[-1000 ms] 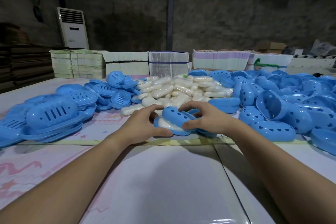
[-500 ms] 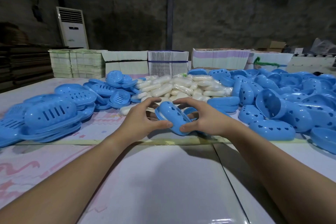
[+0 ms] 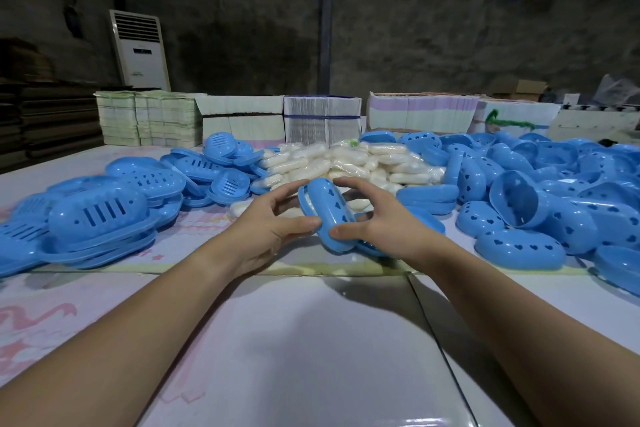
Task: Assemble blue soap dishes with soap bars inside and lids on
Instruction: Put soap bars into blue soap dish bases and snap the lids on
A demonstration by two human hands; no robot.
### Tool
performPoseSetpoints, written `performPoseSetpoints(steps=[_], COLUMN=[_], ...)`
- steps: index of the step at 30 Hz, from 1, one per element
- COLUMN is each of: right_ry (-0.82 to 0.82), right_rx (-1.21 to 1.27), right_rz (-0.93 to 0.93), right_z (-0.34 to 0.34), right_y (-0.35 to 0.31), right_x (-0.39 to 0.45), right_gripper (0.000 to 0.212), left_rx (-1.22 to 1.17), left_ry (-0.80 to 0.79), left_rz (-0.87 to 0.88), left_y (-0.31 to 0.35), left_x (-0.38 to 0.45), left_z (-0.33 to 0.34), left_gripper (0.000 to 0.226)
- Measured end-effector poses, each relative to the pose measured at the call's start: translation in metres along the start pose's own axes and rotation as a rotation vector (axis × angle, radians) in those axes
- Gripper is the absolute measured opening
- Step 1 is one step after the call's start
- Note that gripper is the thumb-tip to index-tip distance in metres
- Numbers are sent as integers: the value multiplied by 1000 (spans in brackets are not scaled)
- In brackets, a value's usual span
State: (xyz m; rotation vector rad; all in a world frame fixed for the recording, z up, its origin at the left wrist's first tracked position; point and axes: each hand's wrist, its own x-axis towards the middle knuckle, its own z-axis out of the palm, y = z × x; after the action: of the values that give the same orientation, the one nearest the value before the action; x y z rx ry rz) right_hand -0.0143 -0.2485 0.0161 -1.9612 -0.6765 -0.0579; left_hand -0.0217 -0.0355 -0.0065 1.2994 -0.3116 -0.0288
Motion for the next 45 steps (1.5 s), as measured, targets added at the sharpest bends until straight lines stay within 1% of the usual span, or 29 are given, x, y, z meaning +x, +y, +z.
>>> performPoseSetpoints(steps=[3,7,10,17,24,31,36,39,41,43,45], right_ry=[6,26,28,-2,-23,-16,-29,-37,-33,-26,-29], right_rx=[72,221,265,285,268,284,256,250,249,234,235], right_rz=[-6,-20,-31,-50,-63,-43,-23,-22,-29,-42,-53], right_z=[-1,1,2,1,0,-2,-3,-3,-4,-5,-5], right_y=[-2,-7,-10,-12,-11,-10,-10,-9,-9,-9,-9], right_x=[-1,-2,-3,-5,-8,-8,-9,-9,-9,-9,-8], right_gripper=[64,63,62,64,66,68,66,66,67,69,70], left_rx=[-64,-105,-120,-73,5,114,193,173,135,114,128], left_ry=[-56,-75,-41,14,-8,-40,-56,-63,-57,-37,-11], left_rz=[-29,-17,-6,2,14,29,14,22,37,62,95], left_y=[2,6,8,6,5,3,1,0,0,2,4], left_x=[0,-1,-4,-5,-5,-4,-4,-5,-4,-4,-4], left_z=[-1,5,9,13,14,16,15,17,18,18,19], left_gripper=[71,66,63,61,65,63,72,78,76,68,63])
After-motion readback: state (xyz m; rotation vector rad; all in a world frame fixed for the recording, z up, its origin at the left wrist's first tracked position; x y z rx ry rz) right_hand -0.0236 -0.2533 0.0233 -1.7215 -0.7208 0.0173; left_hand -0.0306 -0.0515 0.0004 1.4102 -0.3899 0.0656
